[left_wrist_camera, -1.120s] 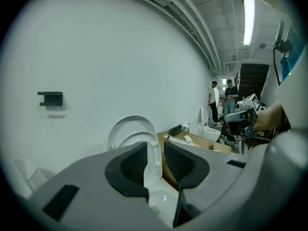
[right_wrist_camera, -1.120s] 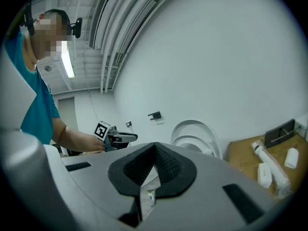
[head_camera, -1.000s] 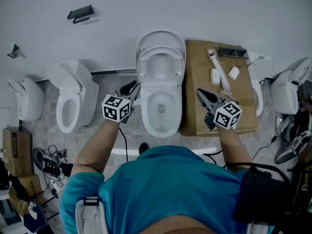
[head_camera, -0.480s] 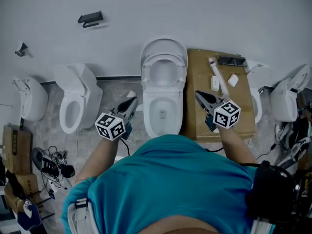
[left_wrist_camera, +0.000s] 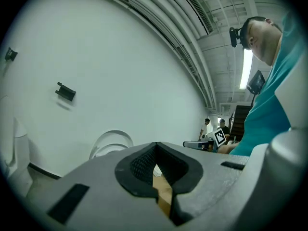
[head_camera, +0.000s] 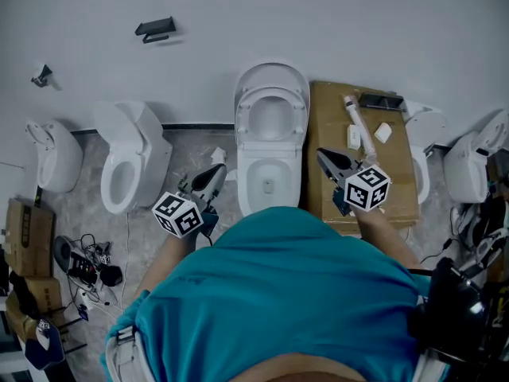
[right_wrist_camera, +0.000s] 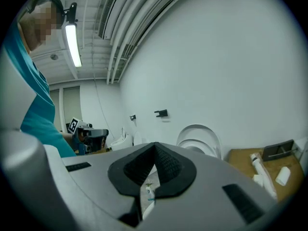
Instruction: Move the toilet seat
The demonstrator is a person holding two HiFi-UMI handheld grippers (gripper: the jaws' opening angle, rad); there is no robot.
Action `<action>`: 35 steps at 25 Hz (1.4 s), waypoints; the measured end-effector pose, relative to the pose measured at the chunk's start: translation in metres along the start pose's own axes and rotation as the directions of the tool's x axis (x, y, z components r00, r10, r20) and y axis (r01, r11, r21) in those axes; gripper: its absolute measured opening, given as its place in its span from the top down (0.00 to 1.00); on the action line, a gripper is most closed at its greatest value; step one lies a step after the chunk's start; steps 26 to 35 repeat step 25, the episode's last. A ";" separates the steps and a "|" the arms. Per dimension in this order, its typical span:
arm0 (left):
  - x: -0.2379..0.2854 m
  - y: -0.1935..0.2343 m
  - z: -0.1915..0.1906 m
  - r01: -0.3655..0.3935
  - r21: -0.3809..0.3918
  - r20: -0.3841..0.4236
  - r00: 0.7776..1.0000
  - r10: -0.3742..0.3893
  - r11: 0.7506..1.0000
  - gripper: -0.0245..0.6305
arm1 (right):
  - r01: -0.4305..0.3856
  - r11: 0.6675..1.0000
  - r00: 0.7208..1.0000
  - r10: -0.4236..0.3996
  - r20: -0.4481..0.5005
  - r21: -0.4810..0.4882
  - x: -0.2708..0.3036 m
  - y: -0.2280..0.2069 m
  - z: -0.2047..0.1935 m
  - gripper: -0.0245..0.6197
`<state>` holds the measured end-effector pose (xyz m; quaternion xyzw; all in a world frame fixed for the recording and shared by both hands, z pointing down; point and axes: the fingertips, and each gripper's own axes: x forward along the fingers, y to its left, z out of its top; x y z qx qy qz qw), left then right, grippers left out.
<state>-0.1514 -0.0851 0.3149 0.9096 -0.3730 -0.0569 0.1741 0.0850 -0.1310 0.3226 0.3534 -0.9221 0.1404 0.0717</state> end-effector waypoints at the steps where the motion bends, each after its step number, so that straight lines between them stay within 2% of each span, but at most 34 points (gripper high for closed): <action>1: -0.001 -0.001 -0.001 0.000 -0.003 0.002 1.000 0.000 1.000 0.96 | 0.000 1.000 1.000 0.000 -0.004 -0.006 -0.001 0.001 -0.002 0.97; 11: -0.003 -0.001 0.000 -0.006 -0.017 0.000 1.000 0.006 1.000 0.96 | -0.024 0.999 0.999 0.024 -0.023 -0.027 0.003 0.008 -0.006 0.97; 35: -0.001 -0.005 0.000 0.006 -0.003 -0.025 1.000 -0.006 1.000 0.96 | -0.018 0.999 0.999 0.017 -0.029 -0.039 -0.005 0.005 -0.004 0.98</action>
